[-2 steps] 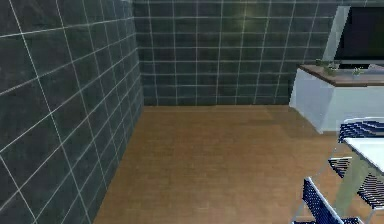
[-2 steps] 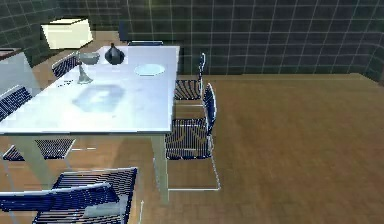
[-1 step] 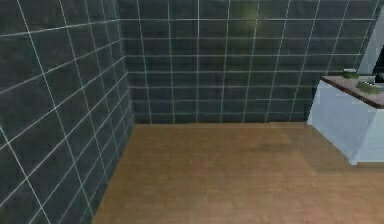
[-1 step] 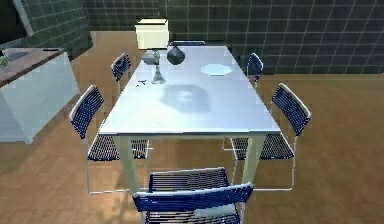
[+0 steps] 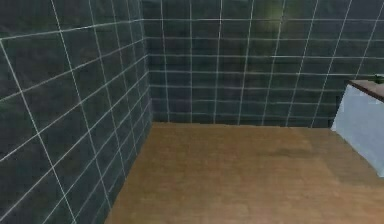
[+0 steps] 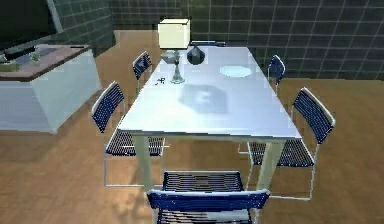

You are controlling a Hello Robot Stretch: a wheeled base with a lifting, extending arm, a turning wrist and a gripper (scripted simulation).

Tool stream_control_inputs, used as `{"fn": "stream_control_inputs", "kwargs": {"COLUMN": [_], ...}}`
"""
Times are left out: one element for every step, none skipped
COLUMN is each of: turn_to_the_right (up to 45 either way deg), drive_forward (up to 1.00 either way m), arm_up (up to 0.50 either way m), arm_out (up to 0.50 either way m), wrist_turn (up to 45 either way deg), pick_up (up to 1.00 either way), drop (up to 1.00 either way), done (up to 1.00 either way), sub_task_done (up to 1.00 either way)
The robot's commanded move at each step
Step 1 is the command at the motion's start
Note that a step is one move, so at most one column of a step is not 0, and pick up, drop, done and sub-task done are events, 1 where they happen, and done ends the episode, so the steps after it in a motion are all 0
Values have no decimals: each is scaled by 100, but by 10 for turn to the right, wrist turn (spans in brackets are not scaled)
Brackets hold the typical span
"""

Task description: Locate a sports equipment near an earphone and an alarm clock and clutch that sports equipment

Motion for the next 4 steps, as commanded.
{"fn": "stream_control_inputs", "kwargs": {"turn_to_the_right": [0,450,30,0], "drive_forward": [30,0,0,100], "arm_up": [0,0,0,0], "arm_out": [0,0,0,0], "wrist_turn": [0,0,0,0], "pick_up": [0,0,0,0], "drop": [0,0,0,0], "done": [0,0,0,0], "sub_task_done": [0,0,0,0]}}
